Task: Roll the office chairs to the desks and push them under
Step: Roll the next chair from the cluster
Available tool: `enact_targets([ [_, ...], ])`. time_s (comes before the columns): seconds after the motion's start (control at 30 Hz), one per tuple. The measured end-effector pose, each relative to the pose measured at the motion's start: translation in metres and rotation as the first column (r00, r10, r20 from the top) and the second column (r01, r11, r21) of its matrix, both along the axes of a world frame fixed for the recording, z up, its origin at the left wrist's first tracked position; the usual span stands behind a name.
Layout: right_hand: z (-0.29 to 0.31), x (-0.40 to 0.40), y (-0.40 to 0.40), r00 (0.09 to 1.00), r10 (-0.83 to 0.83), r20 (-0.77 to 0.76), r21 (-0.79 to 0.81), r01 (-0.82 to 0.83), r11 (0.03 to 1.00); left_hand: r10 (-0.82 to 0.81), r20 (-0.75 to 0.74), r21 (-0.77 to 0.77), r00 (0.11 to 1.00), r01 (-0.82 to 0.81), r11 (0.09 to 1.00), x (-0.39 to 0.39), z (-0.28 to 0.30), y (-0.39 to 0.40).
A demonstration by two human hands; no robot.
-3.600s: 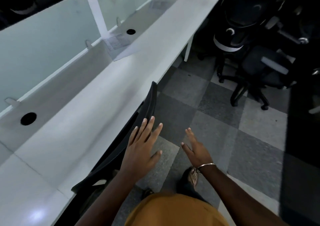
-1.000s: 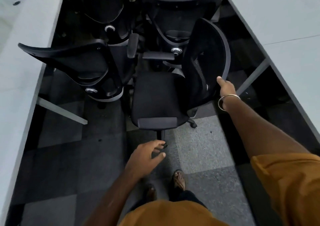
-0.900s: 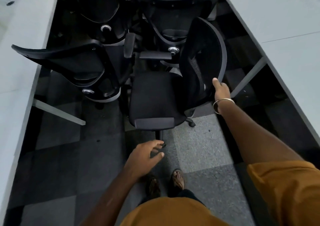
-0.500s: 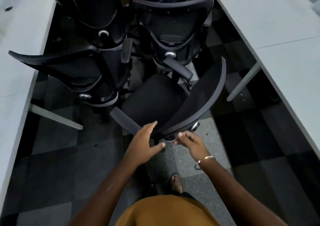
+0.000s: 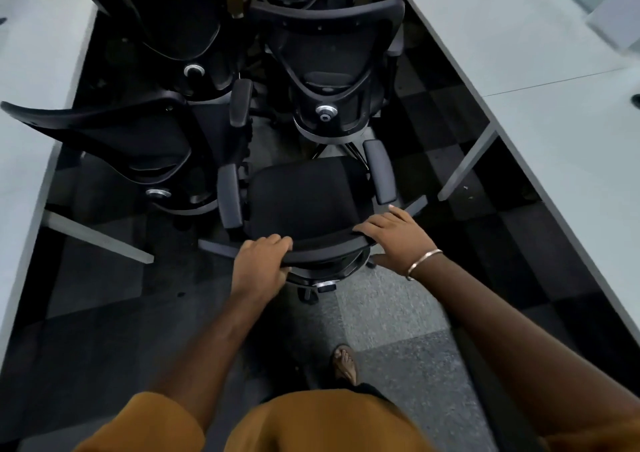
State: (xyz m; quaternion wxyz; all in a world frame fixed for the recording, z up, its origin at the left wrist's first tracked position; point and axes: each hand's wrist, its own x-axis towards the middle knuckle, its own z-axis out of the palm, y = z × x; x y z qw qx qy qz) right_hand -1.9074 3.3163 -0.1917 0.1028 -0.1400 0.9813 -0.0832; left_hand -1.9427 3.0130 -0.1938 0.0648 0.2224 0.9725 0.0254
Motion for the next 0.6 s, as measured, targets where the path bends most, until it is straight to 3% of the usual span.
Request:
enact_targets([
  [0.23,-0.009,0.021,-0.064,0.985,-0.153,-0.08,-0.017,0.152,0.988,0.038,0.033,0.035,0.999,-0.039,0.999,0.015,-0.004,-0.031],
  [0.6,-0.016,0.106,-0.109,0.978,-0.191,-0.081,-0.057,0.187,0.981,0.057,0.011,0.049,0.998,-0.058,0.997,0.103,-0.01,-0.08],
])
